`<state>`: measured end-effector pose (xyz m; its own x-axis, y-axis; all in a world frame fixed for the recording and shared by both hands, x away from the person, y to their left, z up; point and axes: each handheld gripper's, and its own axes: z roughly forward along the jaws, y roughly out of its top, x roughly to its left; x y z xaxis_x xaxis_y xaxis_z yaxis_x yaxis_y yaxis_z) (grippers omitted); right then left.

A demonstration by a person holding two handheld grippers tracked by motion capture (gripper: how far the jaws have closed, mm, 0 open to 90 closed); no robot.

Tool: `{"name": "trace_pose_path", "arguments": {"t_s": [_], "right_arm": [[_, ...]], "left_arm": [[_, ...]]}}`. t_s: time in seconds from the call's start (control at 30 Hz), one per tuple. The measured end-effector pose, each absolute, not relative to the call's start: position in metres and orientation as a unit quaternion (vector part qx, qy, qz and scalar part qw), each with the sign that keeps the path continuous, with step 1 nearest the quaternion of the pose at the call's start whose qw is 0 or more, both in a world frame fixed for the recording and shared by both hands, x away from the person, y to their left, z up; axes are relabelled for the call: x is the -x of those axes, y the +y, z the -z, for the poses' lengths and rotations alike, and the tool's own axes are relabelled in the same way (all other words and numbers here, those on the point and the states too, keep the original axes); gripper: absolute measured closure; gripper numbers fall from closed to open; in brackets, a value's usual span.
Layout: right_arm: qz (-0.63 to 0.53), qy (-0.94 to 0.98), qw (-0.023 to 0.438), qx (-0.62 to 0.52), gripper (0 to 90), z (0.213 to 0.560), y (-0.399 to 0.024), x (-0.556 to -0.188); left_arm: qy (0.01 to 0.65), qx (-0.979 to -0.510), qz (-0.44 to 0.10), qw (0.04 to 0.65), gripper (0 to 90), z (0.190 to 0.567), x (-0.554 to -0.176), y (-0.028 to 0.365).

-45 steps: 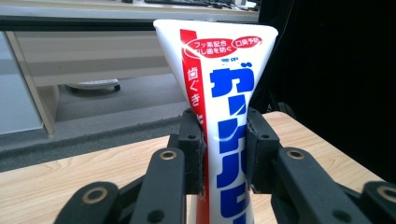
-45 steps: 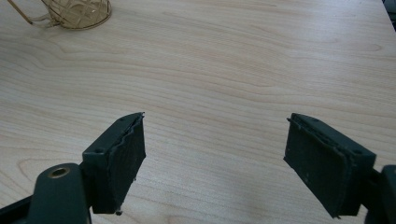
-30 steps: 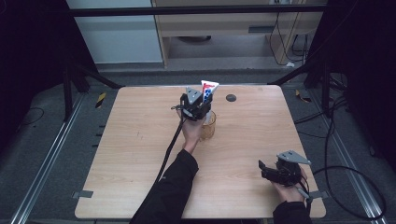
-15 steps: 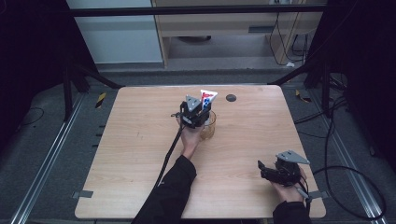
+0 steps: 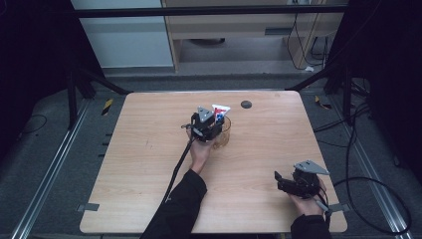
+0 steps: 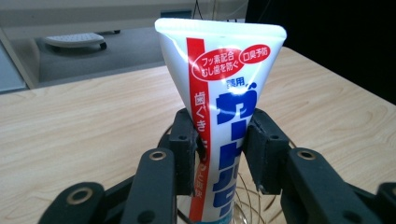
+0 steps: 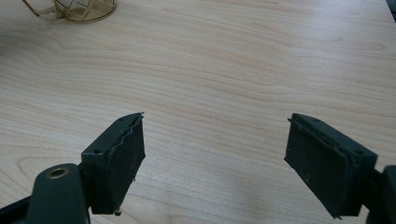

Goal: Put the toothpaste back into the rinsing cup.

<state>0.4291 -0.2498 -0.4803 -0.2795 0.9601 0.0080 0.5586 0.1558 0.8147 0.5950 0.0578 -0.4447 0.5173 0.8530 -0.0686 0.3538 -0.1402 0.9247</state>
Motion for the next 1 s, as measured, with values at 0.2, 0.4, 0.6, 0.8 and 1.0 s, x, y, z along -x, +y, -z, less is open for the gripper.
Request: {"name": "trace_pose_path", "arguments": {"t_s": [0.2, 0.4, 0.6, 0.8, 1.0], "right_arm": [[-0.369, 0.709, 0.275, -0.535, 19.2, 0.48, -0.25, -0.429], [-0.368, 0.708, 0.275, -0.537, 18.4, 0.48, -0.25, -0.429], [-0.361, 0.708, 0.277, -0.54, 16.9, 0.481, -0.25, -0.429], [-0.361, 0.705, 0.278, -0.544, 16.0, 0.481, -0.251, -0.428], [-0.36, 0.699, 0.279, -0.551, 14.9, 0.481, -0.254, -0.425]], "left_arm": [[0.42, -0.705, -0.256, 0.511, 56.0, 0.441, -0.588, 0.062], [0.405, -0.697, -0.272, 0.525, 47.8, 0.424, -0.568, 0.075], [0.39, -0.71, -0.276, 0.518, 40.8, 0.408, -0.547, 0.099], [0.403, -0.725, -0.276, 0.485, 35.3, 0.399, -0.527, 0.134], [0.406, -0.739, -0.292, 0.451, 32.0, 0.408, -0.501, 0.173]]}}
